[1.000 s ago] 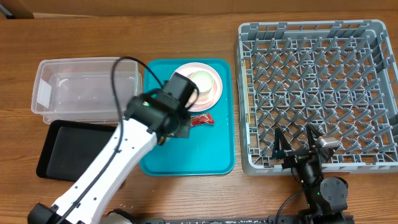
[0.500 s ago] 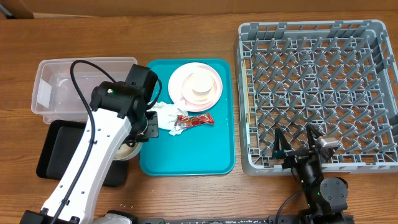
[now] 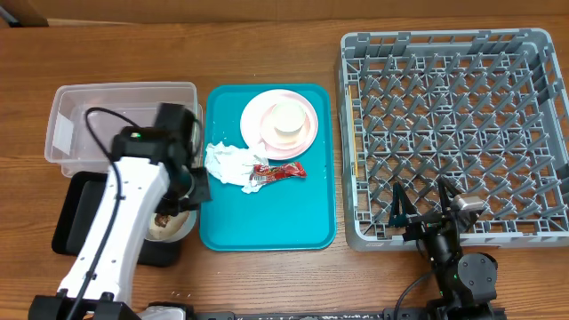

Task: Sort waste into correct bins and load items into the dishwasher
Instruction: 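Lift the bowl with the left gripper and carry it over the black tray, then tilt the bowl with the left gripper to dump rice onto the black tray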

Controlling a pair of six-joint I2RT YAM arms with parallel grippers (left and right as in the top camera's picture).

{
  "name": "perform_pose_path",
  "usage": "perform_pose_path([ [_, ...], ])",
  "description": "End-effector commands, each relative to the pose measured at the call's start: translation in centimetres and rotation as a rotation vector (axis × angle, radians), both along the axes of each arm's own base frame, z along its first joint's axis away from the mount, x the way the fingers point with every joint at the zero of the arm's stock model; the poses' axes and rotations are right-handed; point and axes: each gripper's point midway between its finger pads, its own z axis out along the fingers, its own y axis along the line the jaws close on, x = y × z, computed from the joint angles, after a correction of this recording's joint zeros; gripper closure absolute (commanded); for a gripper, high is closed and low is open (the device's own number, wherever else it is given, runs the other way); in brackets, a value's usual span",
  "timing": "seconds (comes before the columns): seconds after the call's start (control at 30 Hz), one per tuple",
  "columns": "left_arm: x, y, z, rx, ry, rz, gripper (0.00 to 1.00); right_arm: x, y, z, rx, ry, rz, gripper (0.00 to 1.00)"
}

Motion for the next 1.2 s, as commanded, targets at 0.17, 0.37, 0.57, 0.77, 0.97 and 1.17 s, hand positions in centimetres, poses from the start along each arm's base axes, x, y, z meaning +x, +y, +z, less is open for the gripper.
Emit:
perform_pose_path([
  [0.17, 1.8, 2.7, 0.4, -0.258, -0.11, 0.088, 0.96, 0.0, -0.1, -0.2, 0.002, -0.003, -0.004, 0.0],
  [0.37, 2.0, 5.4, 0.7, -0.487, -0.237, 0.197, 0.96, 0.0, -0.1, -0.2, 0.002, -0.003, -0.004, 0.0],
  [0.57, 2.2, 8.6, 2.2, -0.732, -0.512, 0.309, 0.96, 0.0, -0.1, -0.2, 0.002, -0.003, -0.003, 0.0],
  [0.77, 1.1, 12.3, 2.1, -0.828, -0.714, 0.505, 0.96, 0.0, -0.1, -0.2, 0.002, -0.003, -0.004, 0.0],
  [0.97, 0.0, 14.7, 1.7, -0.854, -0.86, 0.614, 0.96, 0.0, -0.1, -0.2, 0.002, -0.003, -0.004, 0.0],
  [1.17, 0.3, 15.4, 3.0, -0.897, -0.977, 0.606, 0.95, 0.0, -0.1, -0.2, 0.002, -0.003, -0.003, 0.0],
])
